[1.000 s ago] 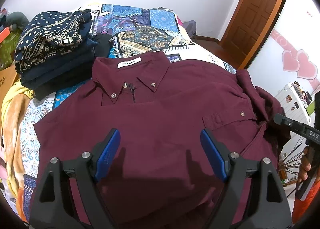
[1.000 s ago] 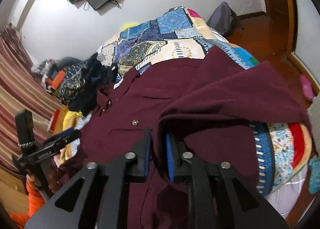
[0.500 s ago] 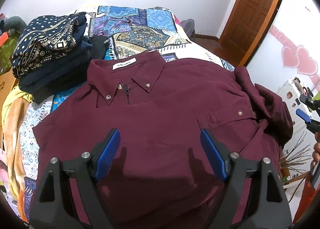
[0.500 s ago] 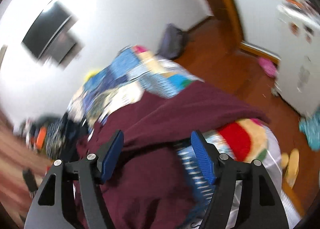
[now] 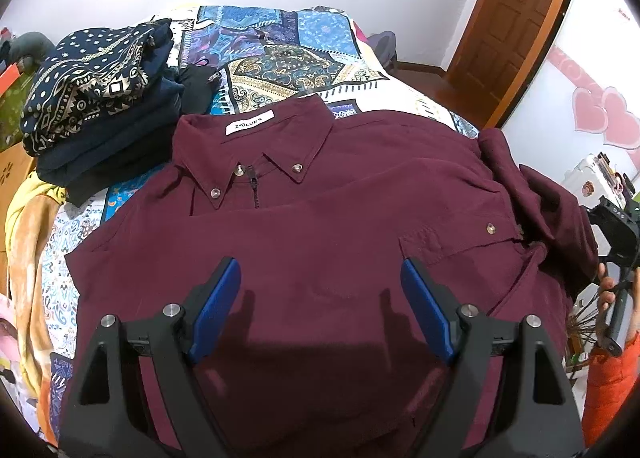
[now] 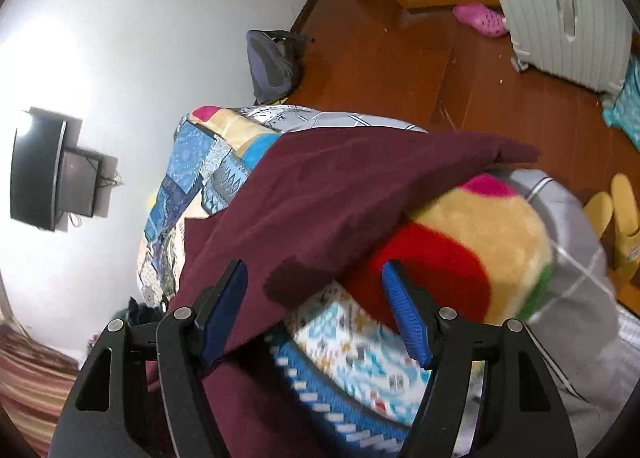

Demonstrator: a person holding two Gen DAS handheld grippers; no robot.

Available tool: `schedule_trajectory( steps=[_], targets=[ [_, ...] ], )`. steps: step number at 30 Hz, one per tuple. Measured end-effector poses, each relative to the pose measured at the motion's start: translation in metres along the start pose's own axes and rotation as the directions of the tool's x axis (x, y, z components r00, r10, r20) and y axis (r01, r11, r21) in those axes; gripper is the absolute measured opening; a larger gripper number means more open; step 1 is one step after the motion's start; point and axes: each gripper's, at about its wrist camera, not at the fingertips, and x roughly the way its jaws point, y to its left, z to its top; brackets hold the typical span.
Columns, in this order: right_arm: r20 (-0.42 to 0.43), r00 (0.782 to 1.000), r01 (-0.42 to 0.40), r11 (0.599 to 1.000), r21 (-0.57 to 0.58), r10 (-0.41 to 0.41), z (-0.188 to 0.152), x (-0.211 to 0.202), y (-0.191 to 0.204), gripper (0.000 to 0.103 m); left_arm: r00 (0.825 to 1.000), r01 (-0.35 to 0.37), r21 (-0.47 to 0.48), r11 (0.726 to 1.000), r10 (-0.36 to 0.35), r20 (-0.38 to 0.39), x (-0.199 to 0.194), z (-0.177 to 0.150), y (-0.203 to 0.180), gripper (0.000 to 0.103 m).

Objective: Fold large clothes

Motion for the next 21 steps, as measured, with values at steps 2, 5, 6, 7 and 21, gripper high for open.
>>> schedule_trajectory(
  steps=[2, 5, 6, 7, 21],
  targets=[
    [0.028, 1.0, -0.006, 1.0, -0.004, 0.006, 0.005, 0.005, 0.0, 0.066, 1.0, -0.005, -0.001, 1.0, 0.005, -0.002, 0.001, 0.001, 0.0, 0.082],
    [0.064, 0.998, 0.006, 1.0, -0.028, -0.004, 0.011, 0.011, 0.003, 0.061, 1.0, -0.01, -0.005, 1.0, 0.01, -0.004, 0.003, 0.002, 0.001, 0.082],
    [0.073, 0.997, 0.023, 0.999, -0.038, -0.02, 0.013, 0.015, 0.004, 0.056, 1.0, -0.01, -0.006, 1.0, 0.01, -0.005, 0.003, 0.002, 0.001, 0.082],
    [0.081, 0.996, 0.042, 0.998, -0.049, -0.038, 0.014, 0.015, 0.003, 0.038, 1.0, -0.011, -0.007, 1.0, 0.011, -0.005, 0.003, 0.003, 0.001, 0.082],
    [0.213, 0.972, -0.004, 0.907, -0.422, 0.104, 0.007, -0.045, 0.101, 0.008, 1.0, -0.009, -0.021, 1.0, 0.01, 0.023, -0.004, 0.001, 0.008, 0.082]
  ],
)
